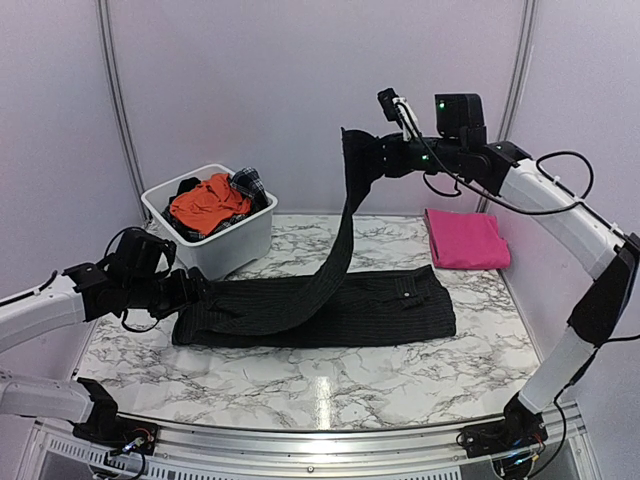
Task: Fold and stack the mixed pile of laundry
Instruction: Adjust the rectangle-folded shirt at the center of the board.
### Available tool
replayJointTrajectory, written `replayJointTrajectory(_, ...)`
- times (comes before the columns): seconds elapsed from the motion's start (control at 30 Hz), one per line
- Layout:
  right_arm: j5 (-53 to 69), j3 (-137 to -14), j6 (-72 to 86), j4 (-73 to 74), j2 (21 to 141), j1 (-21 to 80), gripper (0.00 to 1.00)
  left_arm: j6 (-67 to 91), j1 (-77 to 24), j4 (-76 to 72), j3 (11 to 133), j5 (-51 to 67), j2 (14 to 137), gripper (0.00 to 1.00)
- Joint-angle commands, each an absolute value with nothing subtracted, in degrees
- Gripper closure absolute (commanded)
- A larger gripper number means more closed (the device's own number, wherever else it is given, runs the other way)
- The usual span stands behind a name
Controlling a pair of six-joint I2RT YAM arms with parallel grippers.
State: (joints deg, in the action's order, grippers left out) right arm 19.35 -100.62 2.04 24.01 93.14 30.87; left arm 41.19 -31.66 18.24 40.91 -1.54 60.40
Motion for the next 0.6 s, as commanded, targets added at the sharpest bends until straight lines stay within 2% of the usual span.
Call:
replayJointTrajectory(0.0, 27.82, -103.21, 6.20, 19.96, 90.01, 30.64, 1.00, 42.87, -31.45, 18.09, 41.20, 1.68, 61.27, 0.11)
replayJointTrajectory(0.13, 33.24, -98.73, 8.68, 16.43, 85.50, 31.54, 1.00, 40.74, -31.27, 17.93, 45.73, 1.58, 66.57, 0.20)
replayJointTrajectory(0.27, 35.63, -97.04, 8.95, 18.49, 82.86, 33.08, 1.00, 40.89, -30.00, 17.94, 48.78, 8.36, 75.96, 0.43)
replayJointTrajectory(0.4, 36.72, -93.80, 9.49, 19.64, 80.93, 36.20, 1.00, 40.67, -29.97, 18.00, 50.07, 13.64, 82.90, 0.44)
replayJointTrajectory(0.57, 35.82, -92.65, 11.21, 19.86, 79.49, 38.34, 1.00, 40.53, -29.97, 17.94, 48.38, 21.45, 85.54, 0.41)
